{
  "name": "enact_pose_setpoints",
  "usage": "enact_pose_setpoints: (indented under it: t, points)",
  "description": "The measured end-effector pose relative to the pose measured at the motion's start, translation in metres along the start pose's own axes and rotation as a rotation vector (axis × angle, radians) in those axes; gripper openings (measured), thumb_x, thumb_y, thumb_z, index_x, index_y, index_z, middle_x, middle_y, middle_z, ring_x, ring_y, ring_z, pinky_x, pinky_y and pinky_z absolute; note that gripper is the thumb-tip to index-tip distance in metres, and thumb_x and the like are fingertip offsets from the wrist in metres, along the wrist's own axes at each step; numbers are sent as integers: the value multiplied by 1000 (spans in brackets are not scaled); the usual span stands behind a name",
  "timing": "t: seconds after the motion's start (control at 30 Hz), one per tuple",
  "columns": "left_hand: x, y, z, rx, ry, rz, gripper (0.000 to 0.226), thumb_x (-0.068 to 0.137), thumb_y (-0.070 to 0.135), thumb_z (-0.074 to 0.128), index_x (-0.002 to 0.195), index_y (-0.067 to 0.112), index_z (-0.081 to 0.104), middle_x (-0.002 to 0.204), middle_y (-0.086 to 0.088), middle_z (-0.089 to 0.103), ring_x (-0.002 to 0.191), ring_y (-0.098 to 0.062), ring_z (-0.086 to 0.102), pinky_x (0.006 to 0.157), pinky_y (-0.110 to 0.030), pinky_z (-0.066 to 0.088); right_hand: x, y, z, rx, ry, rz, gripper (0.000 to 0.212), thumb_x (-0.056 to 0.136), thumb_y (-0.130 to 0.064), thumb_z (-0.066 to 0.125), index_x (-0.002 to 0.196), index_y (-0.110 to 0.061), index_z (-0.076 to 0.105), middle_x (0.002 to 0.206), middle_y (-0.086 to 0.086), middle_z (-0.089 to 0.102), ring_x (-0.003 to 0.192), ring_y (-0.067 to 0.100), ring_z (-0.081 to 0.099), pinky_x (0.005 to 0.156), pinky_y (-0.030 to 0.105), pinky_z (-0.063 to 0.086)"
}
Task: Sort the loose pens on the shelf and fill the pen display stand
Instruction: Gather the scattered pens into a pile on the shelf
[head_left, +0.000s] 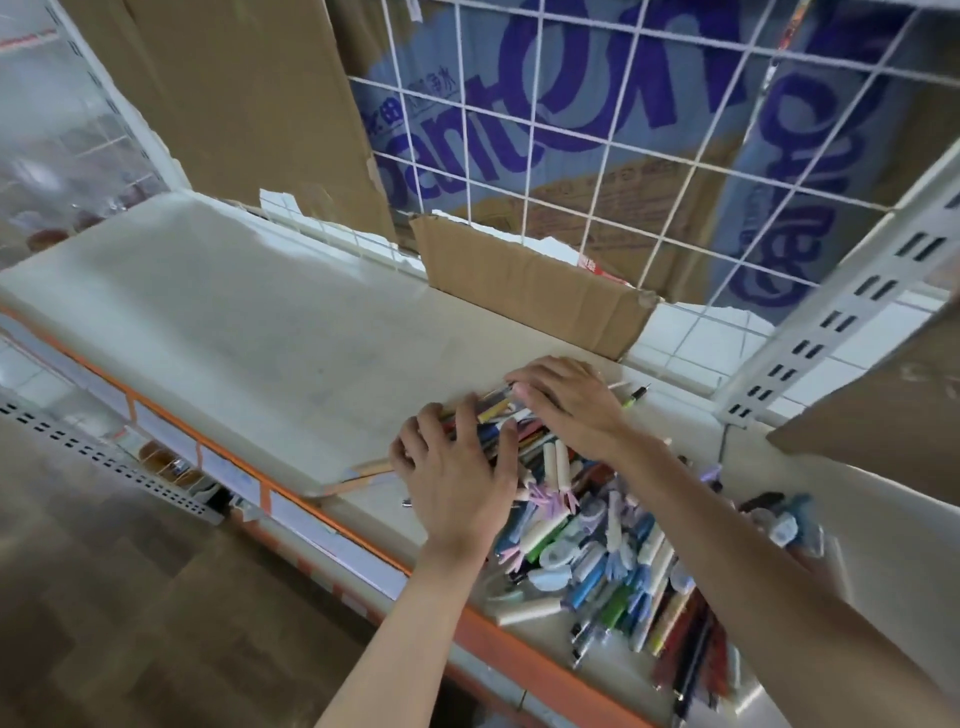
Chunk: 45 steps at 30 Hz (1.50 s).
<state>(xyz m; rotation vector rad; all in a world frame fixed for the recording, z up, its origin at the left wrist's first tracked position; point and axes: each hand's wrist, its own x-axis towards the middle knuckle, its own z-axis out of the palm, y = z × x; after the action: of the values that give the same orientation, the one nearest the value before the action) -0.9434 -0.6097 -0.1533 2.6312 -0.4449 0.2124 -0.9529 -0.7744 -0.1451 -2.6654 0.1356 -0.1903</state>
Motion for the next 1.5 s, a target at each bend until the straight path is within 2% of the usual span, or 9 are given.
enact_pose_setpoints:
  t: [0.3,0.5,0.63,0.83,0.93,1.07,1.27,1.43,1.5]
  points:
    - [-20,31,-3,-75,-85,11,55,88,54,30,126,19,49,122,-9,50,116,-30,40,103,-46,26,-30,13,-19,45,82,89,32,101,-28,38,111,-17,66,111,-1,65,109,16,53,98,28,31]
    - [-2,-2,-20,-123,-276,207,45,94,47,35,136,30,39,141,6,40,132,-21,27,111,-42,16,-29,13,-23,20,23,95,37,102,-34,33,117,-18,63,114,-1,63,110,15,52,102,36,34]
    - [12,-41,-35,-89,-312,196,40,94,45,34,133,39,41,144,11,37,136,-13,21,114,-47,3,-28,9,-20,3,57,87,36,102,-30,33,113,-16,65,110,-1,64,106,16,54,99,34,36]
    - [7,-58,-32,-194,-327,162,50,98,38,34,146,28,24,158,1,10,145,-14,-2,115,-41,-8,-39,3,-18,-52,71,152,36,102,-34,31,115,-18,60,111,-2,59,107,18,49,95,35,34]
    - [1,-30,-27,-386,-316,153,47,98,29,37,144,19,29,156,-4,14,145,-16,-1,115,-40,-7,-46,1,-22,-74,96,189,34,101,-31,33,119,-19,59,117,0,57,112,19,48,100,38,33]
    - [-9,-14,-24,-523,-317,239,43,98,21,39,140,15,34,154,-4,21,145,-18,2,117,-39,-3,-57,1,-27,-216,183,233,32,100,-30,36,122,-22,58,122,-3,57,120,18,45,105,29,18]
    - [13,-49,-24,-244,-211,246,48,98,32,38,142,12,33,152,-8,26,144,-23,12,116,-42,1,-66,-7,-27,-177,132,248,34,102,-28,31,127,-18,52,130,-1,54,126,15,43,112,29,11]
    - [21,-13,-11,-332,-344,351,49,99,33,34,143,13,28,154,-12,18,144,-23,6,116,-42,-1,-75,-10,-28,-129,192,239,31,102,-22,35,125,-14,55,126,2,58,121,18,48,107,25,16]
    - [16,-5,-6,-290,-262,385,46,98,34,37,138,10,36,150,-16,26,142,-28,13,115,-46,1,-82,-6,-31,-140,191,247,32,102,-23,34,126,-15,54,126,2,58,121,19,48,105,25,18]
